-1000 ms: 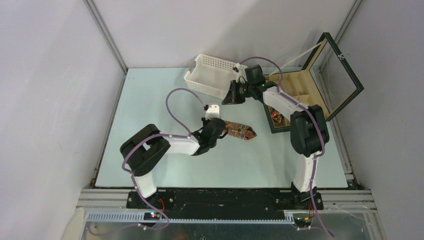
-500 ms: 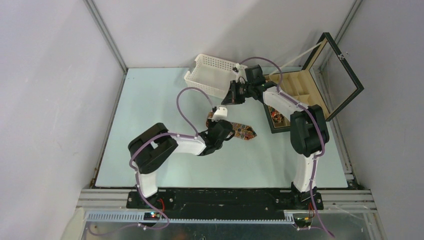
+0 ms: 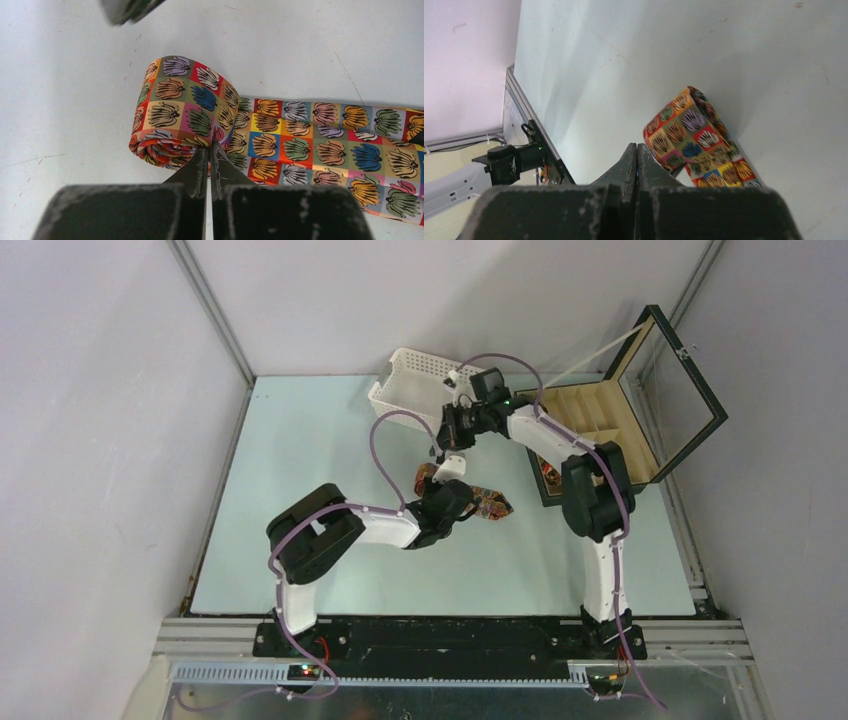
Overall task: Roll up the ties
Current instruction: Roll the tie at the center of the board.
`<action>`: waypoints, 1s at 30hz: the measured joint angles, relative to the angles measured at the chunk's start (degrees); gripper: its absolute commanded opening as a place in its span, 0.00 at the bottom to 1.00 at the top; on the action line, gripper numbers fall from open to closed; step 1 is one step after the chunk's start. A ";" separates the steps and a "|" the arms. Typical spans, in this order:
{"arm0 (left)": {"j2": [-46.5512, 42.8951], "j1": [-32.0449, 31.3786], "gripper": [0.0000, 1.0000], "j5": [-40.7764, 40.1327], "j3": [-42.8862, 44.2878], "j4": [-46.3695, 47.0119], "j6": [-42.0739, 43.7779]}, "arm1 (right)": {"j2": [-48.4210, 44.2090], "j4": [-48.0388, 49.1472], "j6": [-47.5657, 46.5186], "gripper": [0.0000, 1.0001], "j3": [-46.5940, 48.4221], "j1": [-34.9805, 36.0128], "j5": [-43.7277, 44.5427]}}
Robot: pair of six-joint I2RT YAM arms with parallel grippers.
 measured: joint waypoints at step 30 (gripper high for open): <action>0.81 -0.37 0.05 -0.13 0.83 -1.03 1.73 | 11.26 -11.74 -3.78 0.00 9.16 2.73 -2.27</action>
